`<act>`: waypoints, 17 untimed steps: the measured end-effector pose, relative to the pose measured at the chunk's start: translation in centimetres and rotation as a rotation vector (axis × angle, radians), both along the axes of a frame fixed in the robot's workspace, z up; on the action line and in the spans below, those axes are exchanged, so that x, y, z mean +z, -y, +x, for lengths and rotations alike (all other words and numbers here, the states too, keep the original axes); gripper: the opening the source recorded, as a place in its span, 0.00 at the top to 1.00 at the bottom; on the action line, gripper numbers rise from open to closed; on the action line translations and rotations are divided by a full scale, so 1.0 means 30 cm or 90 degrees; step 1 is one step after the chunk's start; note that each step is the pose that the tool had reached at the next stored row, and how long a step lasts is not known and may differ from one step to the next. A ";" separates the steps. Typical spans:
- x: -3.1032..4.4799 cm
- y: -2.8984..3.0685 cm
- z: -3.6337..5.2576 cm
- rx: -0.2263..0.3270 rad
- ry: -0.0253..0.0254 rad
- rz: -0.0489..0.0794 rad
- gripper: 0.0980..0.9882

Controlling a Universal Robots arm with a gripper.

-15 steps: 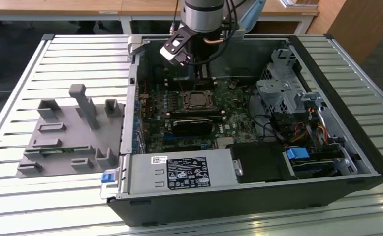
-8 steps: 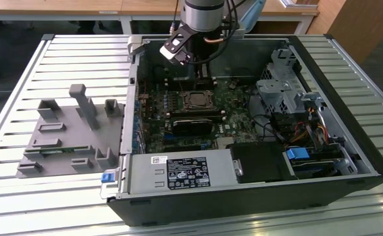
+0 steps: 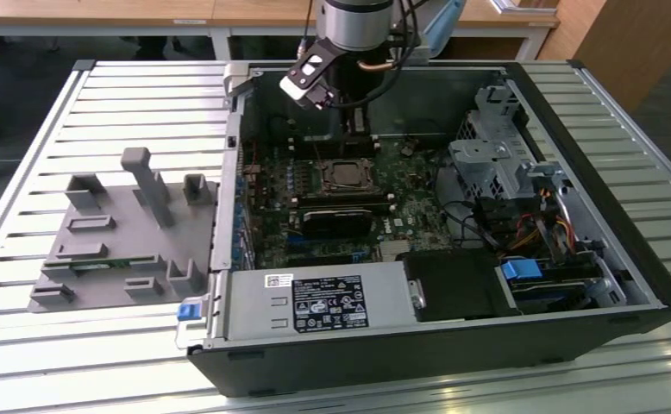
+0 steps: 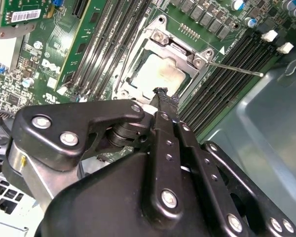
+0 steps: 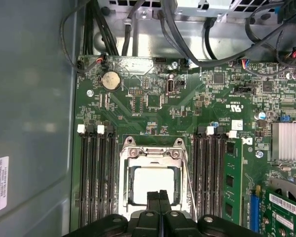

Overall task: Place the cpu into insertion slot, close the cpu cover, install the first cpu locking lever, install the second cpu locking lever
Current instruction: 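Install the first cpu locking lever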

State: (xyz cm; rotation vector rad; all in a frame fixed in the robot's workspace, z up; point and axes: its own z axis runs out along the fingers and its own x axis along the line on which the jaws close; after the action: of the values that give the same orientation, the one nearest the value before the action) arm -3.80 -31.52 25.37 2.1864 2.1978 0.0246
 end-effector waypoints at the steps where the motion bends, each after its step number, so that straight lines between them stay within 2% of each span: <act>1: 0.006 0.000 0.000 0.000 0.0000 0.000 0.97; 8: 0.052 0.000 0.000 0.000 -0.0001 0.000 0.97; 11: 0.052 -0.001 0.000 0.003 0.0000 0.000 0.97; 17: 0.051 -0.002 0.000 0.061 0.0000 0.000 0.97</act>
State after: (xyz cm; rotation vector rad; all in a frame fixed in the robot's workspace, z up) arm -3.81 -31.46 26.90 2.0787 2.3010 0.0275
